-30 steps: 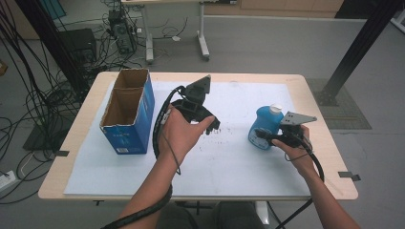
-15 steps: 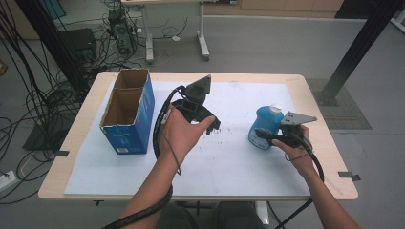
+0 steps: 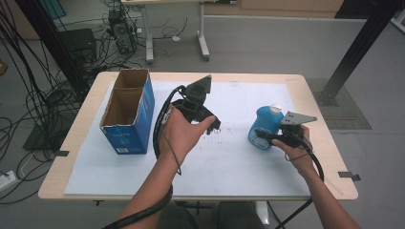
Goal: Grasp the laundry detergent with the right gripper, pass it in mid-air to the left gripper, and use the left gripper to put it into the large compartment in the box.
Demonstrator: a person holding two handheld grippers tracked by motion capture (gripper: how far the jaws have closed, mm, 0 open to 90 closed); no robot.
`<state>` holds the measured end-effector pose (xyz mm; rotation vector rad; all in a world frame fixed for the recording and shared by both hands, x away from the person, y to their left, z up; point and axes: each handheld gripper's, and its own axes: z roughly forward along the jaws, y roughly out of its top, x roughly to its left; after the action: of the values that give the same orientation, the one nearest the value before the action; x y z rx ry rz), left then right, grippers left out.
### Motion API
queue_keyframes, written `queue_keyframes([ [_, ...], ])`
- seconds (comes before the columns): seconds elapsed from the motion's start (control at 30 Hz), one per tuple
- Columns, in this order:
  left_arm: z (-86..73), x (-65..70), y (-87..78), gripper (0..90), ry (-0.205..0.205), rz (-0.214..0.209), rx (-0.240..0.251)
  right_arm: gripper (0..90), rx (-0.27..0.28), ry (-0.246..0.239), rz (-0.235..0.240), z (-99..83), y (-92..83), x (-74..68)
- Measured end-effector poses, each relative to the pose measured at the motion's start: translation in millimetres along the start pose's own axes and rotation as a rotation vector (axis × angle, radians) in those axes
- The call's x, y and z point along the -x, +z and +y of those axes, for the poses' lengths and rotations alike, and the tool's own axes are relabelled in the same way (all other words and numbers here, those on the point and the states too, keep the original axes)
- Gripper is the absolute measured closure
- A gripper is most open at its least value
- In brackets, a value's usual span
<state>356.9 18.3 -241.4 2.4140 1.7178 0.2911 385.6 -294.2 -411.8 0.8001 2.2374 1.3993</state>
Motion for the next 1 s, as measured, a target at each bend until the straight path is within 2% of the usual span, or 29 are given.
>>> queue_keyframes([
  [1.0, -0.3, -1.5, -3.2, 5.6, -0.002, 0.009, 0.003, 43.2, 0.0, -0.002, -0.001, 0.3, 0.1, 0.2],
])
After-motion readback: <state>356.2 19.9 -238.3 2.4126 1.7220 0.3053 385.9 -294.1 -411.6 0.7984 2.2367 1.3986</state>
